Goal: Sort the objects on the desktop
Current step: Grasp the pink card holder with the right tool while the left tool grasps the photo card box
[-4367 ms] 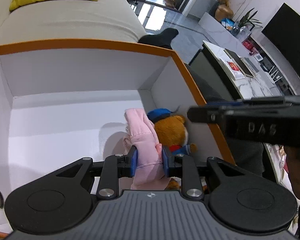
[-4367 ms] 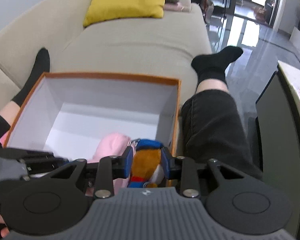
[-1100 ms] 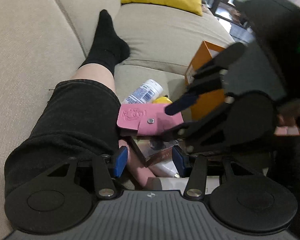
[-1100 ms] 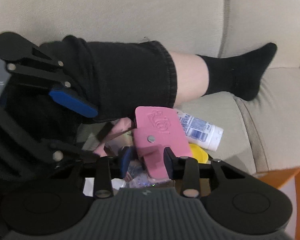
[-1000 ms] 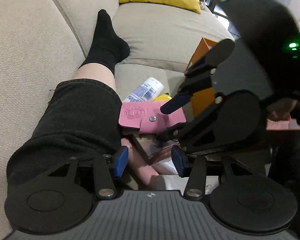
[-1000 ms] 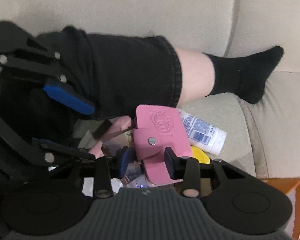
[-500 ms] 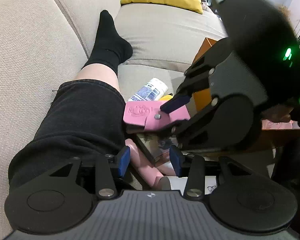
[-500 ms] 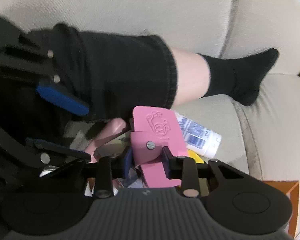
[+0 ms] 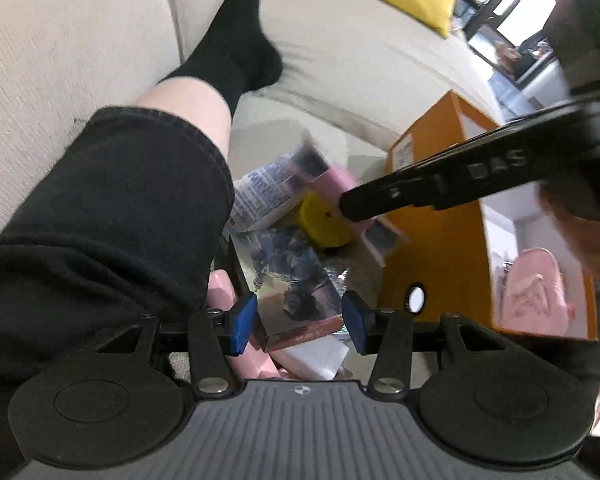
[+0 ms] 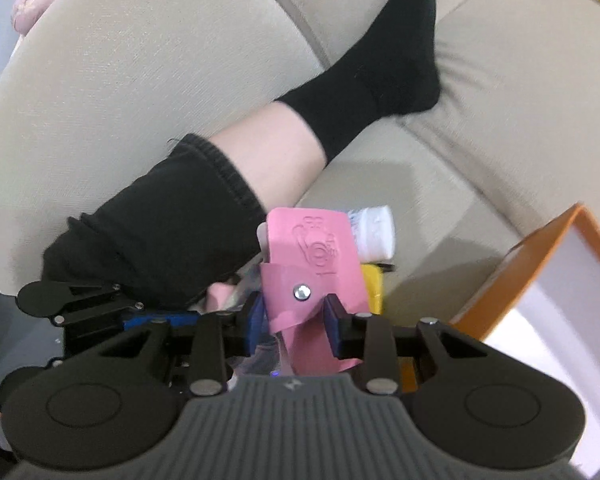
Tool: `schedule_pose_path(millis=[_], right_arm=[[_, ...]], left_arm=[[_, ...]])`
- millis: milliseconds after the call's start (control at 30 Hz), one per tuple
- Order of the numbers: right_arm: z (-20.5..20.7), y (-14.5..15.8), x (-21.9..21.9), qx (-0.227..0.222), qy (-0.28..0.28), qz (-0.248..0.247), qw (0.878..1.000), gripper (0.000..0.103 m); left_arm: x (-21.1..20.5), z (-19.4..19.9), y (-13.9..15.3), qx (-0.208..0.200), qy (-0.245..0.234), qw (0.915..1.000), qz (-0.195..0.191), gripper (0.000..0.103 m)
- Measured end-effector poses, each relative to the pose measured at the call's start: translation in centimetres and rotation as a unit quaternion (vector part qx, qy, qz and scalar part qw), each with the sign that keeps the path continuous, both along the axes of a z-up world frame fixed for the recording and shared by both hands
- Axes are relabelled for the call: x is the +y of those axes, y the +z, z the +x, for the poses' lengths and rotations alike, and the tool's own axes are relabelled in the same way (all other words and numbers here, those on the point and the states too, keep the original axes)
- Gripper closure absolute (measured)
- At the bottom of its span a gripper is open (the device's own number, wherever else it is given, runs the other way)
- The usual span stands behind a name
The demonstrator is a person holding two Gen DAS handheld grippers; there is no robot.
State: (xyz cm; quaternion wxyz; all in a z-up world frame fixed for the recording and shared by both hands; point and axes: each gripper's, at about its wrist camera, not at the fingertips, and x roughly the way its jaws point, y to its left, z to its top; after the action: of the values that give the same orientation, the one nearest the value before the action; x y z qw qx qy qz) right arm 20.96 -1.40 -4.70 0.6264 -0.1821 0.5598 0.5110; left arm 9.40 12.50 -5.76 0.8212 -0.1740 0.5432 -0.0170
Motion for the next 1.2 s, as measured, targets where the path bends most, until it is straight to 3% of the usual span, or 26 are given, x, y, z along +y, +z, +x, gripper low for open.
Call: schedule_pose_path(millis=[267,333,500,567,733,800,933,1000,1200], right_arm=[[-0.3,0.3,0.6,-0.082,0.028,-0.015,0.996,0.069],[-0.4,0.1,0.7,-0.084,0.033,-0.020,0.996,0.068],[-0.7,-0.6,0.9,-0.077,0.041,-0.029,0.996,0.068],[-0.7,-0.8,0.9,-0.076,0.042,-0.031,0.996,0.068],[-1.0,-1.0,0.8,-0.072,0.043,-0.033,0.996,0.068],[-1.0,-1.0,0.8,-0.075,0.038,-0.035,0.996,0.065],[-1.1,-0.9,1.2,-0.080,0.036,-0.037,0.995,0.063],[-1.0,-0.8,1.2,-0.085,0.034,-0.039,0.995,0.057],[-0.2,0.1,1.1,-0.114,0.025,-0.040,0.992,0.055]], left_arm=[[-0.9,1.6,-1.9,0.026,0.013,0.9995,0.012,0.043],[-0.9,1.8,-2.4,0.027,0.014,0.9995,0.004,0.036],[-1.0,2.2,-3.0,0.025,0.026,0.9993,0.000,0.034],[-0.8,2.4,-3.1,0.020,0.035,0.9992,-0.002,0.038],[0.4,1.5,-2.5,-0.007,0.063,0.9979,-0.014,0.064],[0.5,1.2,-2.0,-0.027,0.061,0.9976,-0.019,0.069],[0.0,1.1,-0.7,-0.062,0.060,0.9962,0.004,0.076],[-0.2,1.3,-0.6,-0.069,0.057,0.9960,-0.001,0.076],[-1.0,1.9,-0.5,-0.073,0.044,0.9961,0.021,0.076]])
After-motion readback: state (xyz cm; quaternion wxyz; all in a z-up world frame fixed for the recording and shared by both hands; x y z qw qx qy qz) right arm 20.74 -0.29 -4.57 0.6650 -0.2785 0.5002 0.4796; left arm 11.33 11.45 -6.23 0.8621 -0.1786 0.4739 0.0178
